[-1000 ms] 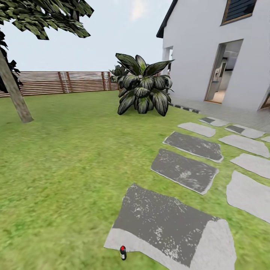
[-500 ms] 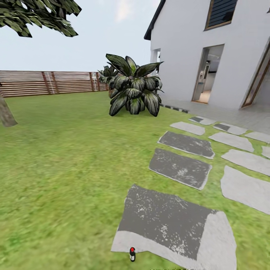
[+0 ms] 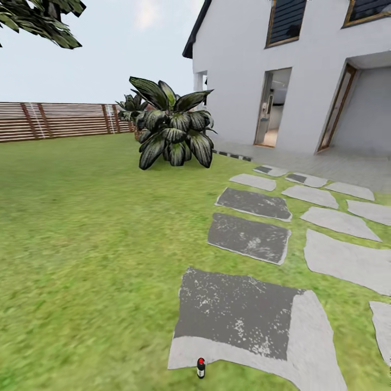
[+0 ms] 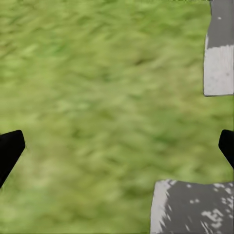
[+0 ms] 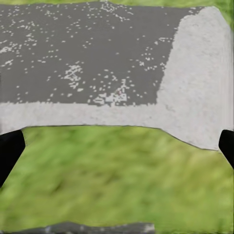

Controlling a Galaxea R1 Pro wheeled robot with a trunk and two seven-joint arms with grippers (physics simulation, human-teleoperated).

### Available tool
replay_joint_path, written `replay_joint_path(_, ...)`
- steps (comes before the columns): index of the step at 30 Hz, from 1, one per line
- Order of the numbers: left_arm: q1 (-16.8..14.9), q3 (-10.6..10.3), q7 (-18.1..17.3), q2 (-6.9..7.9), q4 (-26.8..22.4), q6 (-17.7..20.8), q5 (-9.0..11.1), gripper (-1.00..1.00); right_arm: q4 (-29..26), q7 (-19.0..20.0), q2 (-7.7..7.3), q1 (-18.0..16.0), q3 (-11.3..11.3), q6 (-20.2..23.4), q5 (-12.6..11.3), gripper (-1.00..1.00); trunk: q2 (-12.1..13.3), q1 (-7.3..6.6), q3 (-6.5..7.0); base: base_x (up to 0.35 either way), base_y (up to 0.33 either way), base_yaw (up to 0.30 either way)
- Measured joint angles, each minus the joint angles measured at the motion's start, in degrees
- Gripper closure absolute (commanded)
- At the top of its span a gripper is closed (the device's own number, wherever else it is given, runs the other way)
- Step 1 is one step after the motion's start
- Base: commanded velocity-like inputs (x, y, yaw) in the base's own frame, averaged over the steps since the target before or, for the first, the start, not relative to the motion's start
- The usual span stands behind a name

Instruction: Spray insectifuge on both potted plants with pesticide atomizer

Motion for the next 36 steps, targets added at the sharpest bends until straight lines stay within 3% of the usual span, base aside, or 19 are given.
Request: replay_joint_path(36,0.0,0.0,-0.1,0.0,0.1,0.0,0.0,-1.0,0.0,-0.1,0.0,0.0,-0.1,0.0,-0.1,-1.0,0.0,0.0,-0.18,0.0,0.318,-0.263)
